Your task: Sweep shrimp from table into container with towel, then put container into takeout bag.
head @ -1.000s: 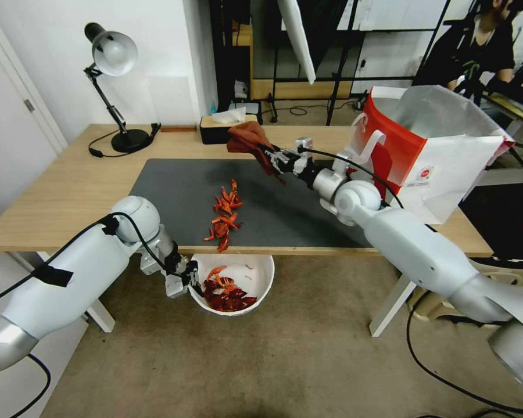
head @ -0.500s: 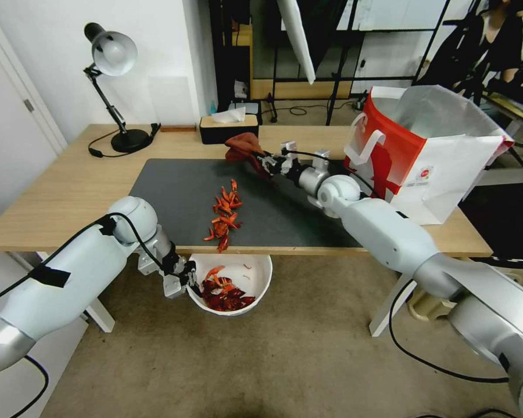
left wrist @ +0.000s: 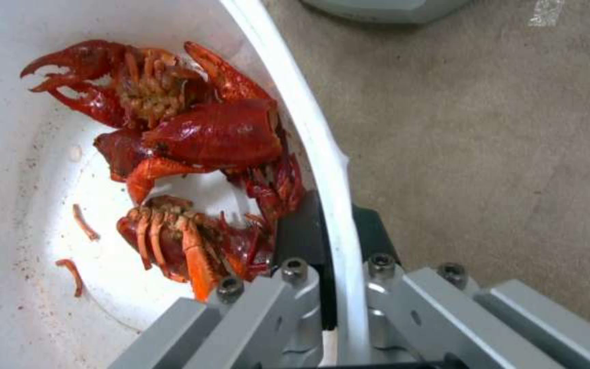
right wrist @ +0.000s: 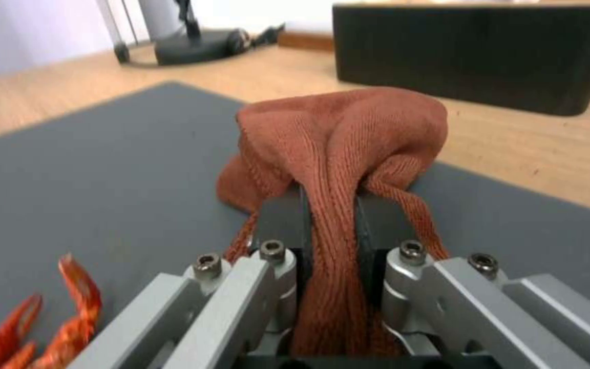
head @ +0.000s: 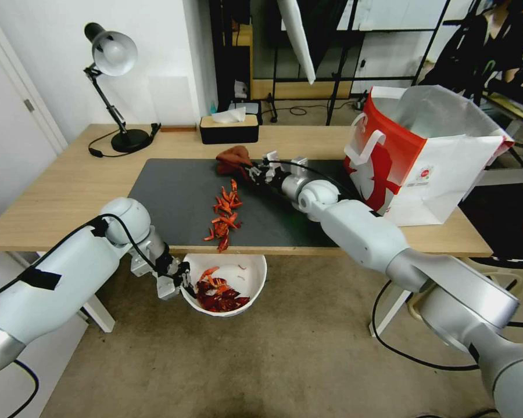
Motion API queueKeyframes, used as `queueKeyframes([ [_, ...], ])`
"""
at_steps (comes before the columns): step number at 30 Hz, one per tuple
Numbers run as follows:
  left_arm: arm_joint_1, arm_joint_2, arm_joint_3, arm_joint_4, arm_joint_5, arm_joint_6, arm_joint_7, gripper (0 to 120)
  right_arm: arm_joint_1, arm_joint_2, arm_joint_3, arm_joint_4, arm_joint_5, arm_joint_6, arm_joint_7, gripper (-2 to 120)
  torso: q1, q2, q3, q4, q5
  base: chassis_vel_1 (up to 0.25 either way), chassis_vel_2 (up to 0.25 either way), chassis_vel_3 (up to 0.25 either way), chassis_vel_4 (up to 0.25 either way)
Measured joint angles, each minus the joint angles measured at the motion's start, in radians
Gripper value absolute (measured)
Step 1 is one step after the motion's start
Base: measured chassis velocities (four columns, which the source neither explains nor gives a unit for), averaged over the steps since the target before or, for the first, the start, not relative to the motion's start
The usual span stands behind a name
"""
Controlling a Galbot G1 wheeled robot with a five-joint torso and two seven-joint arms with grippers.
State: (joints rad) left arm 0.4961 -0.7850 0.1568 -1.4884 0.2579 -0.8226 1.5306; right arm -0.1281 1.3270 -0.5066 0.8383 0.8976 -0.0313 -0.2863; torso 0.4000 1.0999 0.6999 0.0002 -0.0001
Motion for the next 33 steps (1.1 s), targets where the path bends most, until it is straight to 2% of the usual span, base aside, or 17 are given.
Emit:
queueKeyframes([
  [5,-0.002,-0.001,-0.002,0.003,-0.001,0.000,0.000,0,-0.001,-0.012,-0.014,0.014,-0.019,-0.028,-0.005,10,0.000,0.000,0.000,-0.0001,0.0001,0.000,0.000,0.000,0.000],
  [13,-0.011,-0.008,-0.002,0.017,-0.002,0.000,0.000,0,-0.001,-0.073,-0.039,0.064,-0.014,-0.054,-0.058,10,0.000,0.000,0.000,-0.0004,0.0002,0.000,0.000,0.000,0.000],
  [20,-0.018,-0.014,-0.002,0.029,0.000,0.000,0.000,0,-0.003,-0.097,-0.054,0.098,-0.004,-0.055,-0.103,10,0.000,0.000,0.000,-0.0003,0.0003,0.000,0.000,0.000,0.000],
  [33,-0.016,-0.006,-0.006,0.042,0.000,0.000,0.000,0,-0.009,-0.133,-0.089,0.182,0.018,-0.063,-0.115,10,0.000,0.000,0.000,-0.0001,0.0001,0.000,0.000,0.000,0.000],
])
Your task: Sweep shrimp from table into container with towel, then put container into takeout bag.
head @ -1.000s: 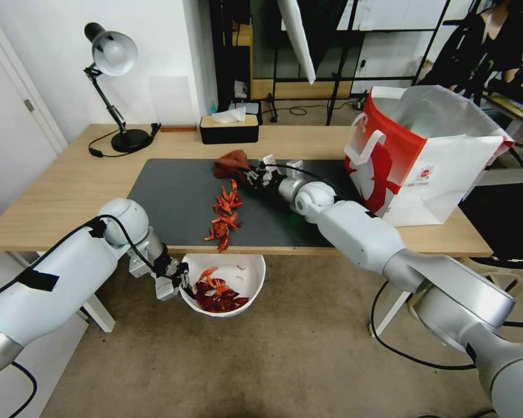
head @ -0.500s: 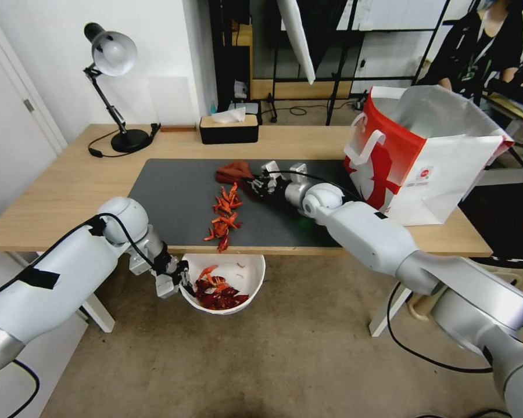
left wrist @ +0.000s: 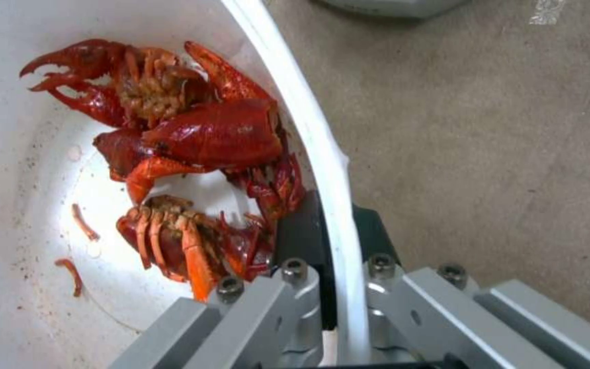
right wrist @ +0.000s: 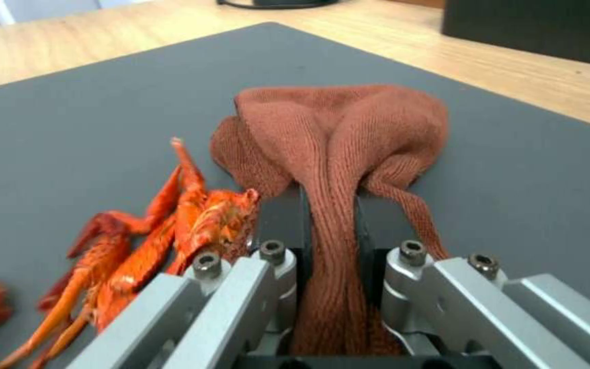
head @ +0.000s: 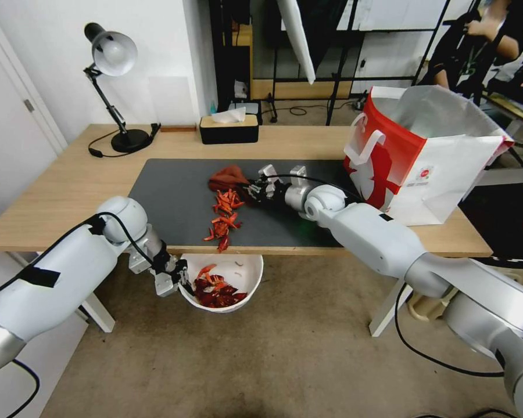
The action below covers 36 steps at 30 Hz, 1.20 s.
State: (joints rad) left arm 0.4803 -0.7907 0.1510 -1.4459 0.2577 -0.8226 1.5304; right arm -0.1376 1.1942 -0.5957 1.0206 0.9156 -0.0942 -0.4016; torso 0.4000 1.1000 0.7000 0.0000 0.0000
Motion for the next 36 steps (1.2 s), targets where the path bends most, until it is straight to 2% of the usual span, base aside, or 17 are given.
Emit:
queueKeyframes([
  [16,-0.005,0.009,-0.017,0.020,0.001,0.000,0.000,0,-0.023,-0.078,-0.031,0.133,0.028,-0.022,-0.040,10,0.000,0.000,0.000,0.0000,0.0000,0.000,0.000,0.000,0.000],
  [36,-0.005,0.000,-0.021,0.009,0.002,0.000,0.000,0,-0.065,-0.144,-0.057,0.292,0.033,-0.032,-0.027,10,0.000,0.000,0.000,-0.0002,0.0000,0.000,0.000,0.000,0.000],
])
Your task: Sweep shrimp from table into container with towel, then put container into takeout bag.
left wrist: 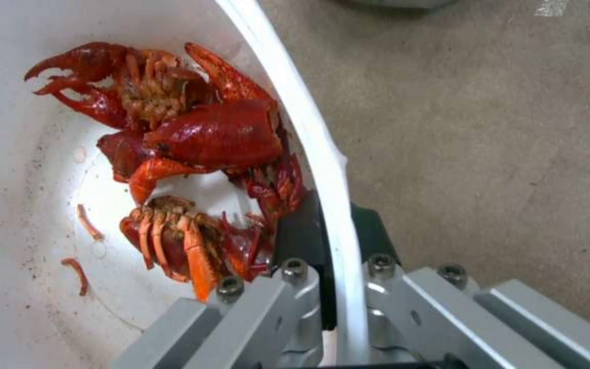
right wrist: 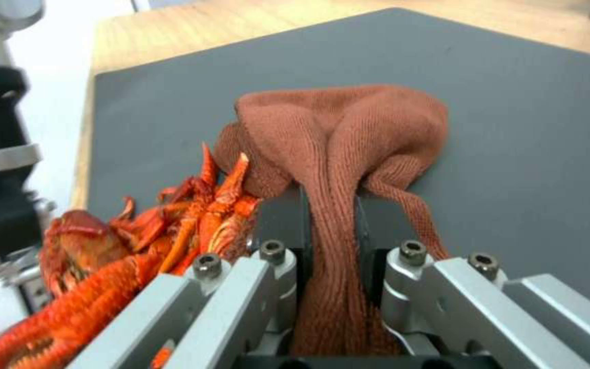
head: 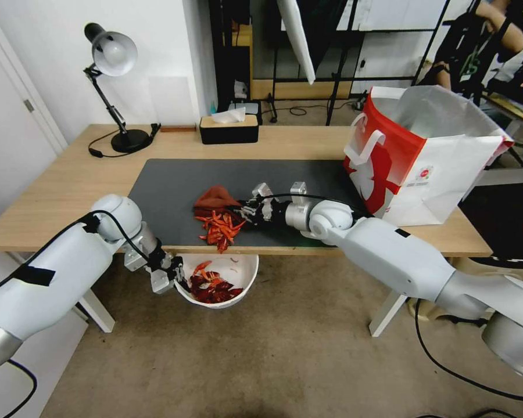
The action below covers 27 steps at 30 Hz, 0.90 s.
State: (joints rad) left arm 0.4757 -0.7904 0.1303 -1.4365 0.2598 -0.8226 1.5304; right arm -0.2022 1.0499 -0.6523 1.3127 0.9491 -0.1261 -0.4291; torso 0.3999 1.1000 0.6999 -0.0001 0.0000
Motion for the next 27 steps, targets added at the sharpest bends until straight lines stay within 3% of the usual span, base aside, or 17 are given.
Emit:
queueKeyframes([
  [14,0.000,-0.005,-0.006,0.011,-0.001,0.000,0.000,0,-0.020,-0.033,-0.040,0.107,0.009,-0.007,0.005,10,0.000,0.000,0.000,0.0002,0.0000,0.000,0.000,0.000,0.000],
  [27,0.005,-0.001,-0.020,0.011,-0.001,0.000,0.000,0,-0.041,-0.119,-0.095,0.248,0.017,-0.006,0.009,10,0.000,0.000,0.000,0.0001,0.0000,0.000,0.000,0.000,0.000],
])
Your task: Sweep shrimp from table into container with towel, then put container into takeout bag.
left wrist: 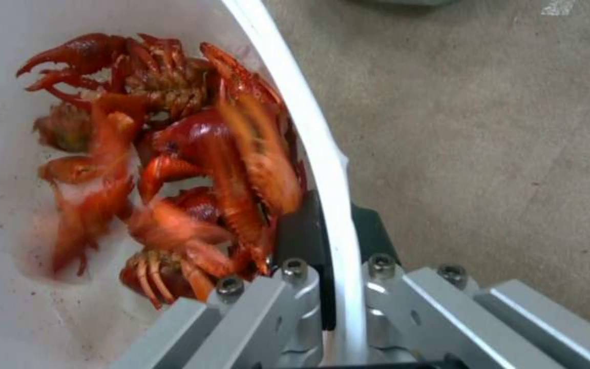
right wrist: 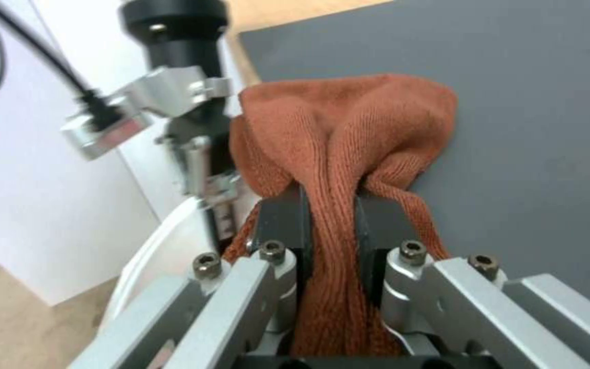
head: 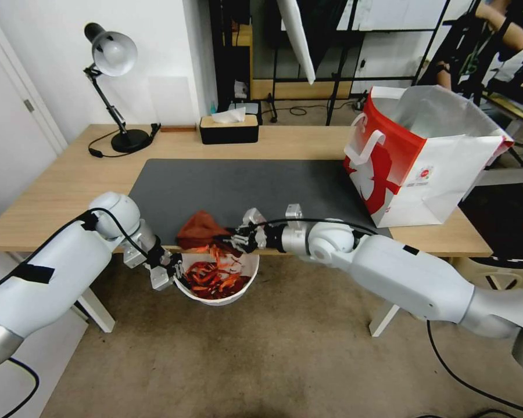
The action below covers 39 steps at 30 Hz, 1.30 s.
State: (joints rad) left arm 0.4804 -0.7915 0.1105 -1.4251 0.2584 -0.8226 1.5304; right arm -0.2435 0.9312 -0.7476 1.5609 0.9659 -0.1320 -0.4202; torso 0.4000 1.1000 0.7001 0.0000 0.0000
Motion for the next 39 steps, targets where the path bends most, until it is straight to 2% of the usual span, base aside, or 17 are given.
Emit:
queueKeyframes([
  [11,0.016,0.000,-0.008,-0.008,0.006,0.000,0.000,0,-0.072,-0.073,0.055,0.113,0.046,0.040,-0.017,10,0.000,0.000,0.000,-0.0001,0.0001,0.000,0.000,0.000,0.000],
  [20,0.039,0.000,-0.019,-0.031,0.013,0.000,0.000,0,-0.172,-0.090,0.232,0.142,0.094,0.101,0.003,10,0.000,0.000,0.000,-0.0001,0.0002,0.000,0.000,0.000,0.000],
  [32,0.098,-0.002,-0.041,-0.105,0.019,0.000,0.000,0,-0.257,-0.079,0.455,0.179,0.133,0.144,0.177,10,0.000,0.000,0.000,0.0000,0.0002,0.000,0.000,0.000,0.000],
  [39,0.130,-0.008,-0.042,-0.175,0.022,0.000,0.000,0,-0.364,-0.144,0.578,0.239,0.127,0.145,0.251,10,0.000,0.000,0.000,-0.0002,0.0003,0.000,0.000,0.000,0.000],
])
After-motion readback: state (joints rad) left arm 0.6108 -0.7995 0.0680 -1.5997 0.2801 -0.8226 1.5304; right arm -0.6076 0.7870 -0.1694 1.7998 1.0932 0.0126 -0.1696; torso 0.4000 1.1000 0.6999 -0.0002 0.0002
